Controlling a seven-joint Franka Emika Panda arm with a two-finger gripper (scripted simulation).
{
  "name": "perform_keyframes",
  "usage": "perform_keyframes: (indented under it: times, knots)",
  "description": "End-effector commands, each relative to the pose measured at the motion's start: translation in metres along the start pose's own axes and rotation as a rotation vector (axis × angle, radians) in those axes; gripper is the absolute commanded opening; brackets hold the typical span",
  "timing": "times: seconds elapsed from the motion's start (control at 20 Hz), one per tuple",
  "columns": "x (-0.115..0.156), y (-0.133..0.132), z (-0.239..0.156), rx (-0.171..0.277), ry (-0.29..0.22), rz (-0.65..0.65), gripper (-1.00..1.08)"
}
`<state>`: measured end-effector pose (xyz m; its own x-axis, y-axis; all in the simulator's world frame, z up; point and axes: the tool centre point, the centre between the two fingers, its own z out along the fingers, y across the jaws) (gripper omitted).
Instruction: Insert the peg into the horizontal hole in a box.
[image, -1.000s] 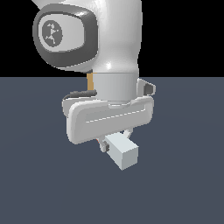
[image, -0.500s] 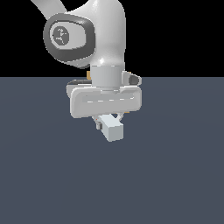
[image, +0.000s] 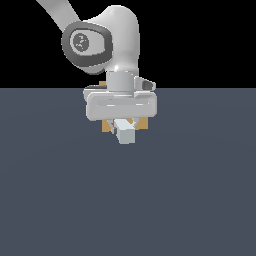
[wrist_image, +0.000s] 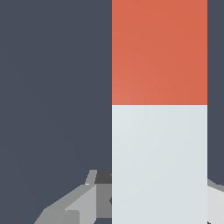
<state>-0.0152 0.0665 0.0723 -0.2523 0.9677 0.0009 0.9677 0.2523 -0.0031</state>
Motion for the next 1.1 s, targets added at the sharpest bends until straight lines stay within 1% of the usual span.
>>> perform_keyframes:
  times: [0.0, 0.35, 1.05]
  knots:
    - [0.010, 0.004, -0.004, -0.003, -0.001, 0.024, -1.00]
    - [0.025, 0.010, -0.007, -0.003, -0.001, 0.056, -1.00]
    - [0.026, 0.012, -0.007, -0.002, 0.000, 0.059, -1.00]
